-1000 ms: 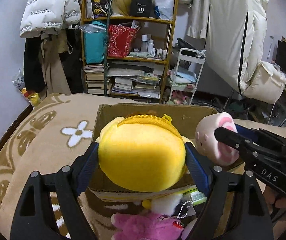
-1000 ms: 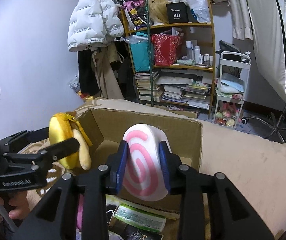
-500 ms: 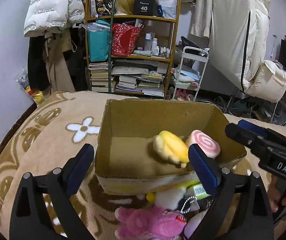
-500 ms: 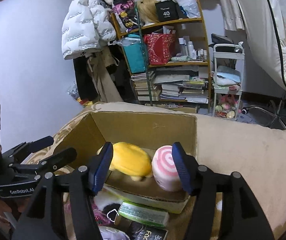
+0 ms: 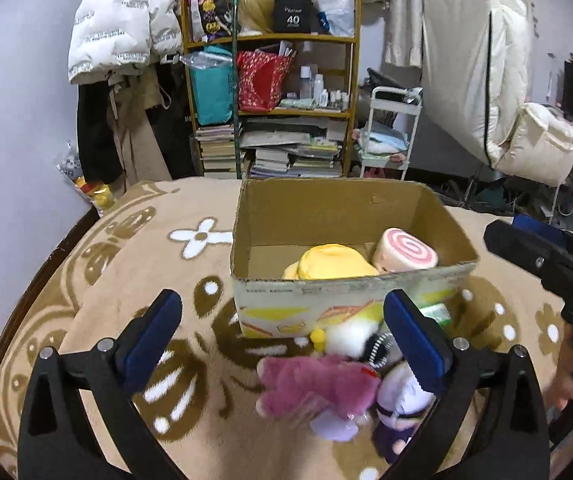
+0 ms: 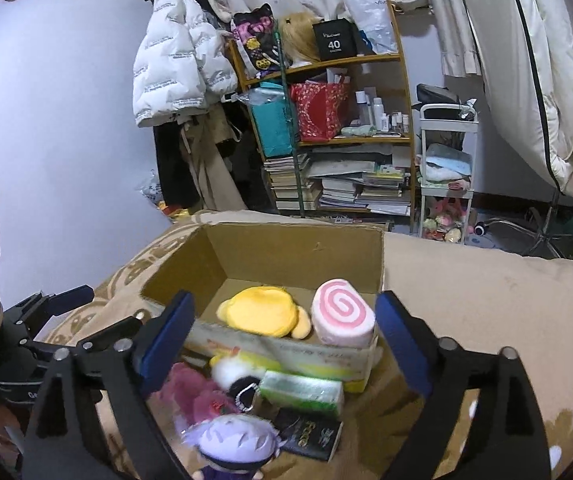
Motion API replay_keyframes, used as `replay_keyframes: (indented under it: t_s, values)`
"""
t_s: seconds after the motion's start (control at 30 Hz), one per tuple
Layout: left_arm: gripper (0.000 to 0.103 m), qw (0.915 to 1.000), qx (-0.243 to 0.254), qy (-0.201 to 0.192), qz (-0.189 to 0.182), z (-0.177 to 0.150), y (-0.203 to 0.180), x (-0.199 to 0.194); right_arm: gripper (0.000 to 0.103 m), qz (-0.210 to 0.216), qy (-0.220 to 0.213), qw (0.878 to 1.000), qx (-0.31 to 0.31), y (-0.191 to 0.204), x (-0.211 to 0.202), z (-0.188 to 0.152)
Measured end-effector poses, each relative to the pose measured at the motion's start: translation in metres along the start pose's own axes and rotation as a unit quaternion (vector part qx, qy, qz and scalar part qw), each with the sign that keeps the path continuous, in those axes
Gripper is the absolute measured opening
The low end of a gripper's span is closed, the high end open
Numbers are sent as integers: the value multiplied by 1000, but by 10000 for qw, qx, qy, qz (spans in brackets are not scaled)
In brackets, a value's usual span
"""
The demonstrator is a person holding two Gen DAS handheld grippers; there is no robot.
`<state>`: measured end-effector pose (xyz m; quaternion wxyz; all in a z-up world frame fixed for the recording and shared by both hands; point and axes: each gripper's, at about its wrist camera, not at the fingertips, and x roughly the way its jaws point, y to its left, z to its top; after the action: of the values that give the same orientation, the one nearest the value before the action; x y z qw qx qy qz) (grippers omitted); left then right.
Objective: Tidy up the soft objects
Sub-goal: 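Lower both grippers back toward the pile in front of the box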
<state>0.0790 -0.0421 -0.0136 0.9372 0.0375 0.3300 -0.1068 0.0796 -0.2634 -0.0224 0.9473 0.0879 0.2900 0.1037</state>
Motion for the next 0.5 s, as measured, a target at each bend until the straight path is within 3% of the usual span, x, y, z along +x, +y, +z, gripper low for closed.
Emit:
replay_keyframes:
  t_s: [0.2, 0.5]
  values:
    - [101, 10000, 9, -19, -84, -8, -4, -30, 103, 88, 86, 9999, -82, 16, -21, -10]
    - [101, 9988, -14, 488, 70, -23, -1, -45, 103, 151, 316, 9993, -130, 30, -37, -26]
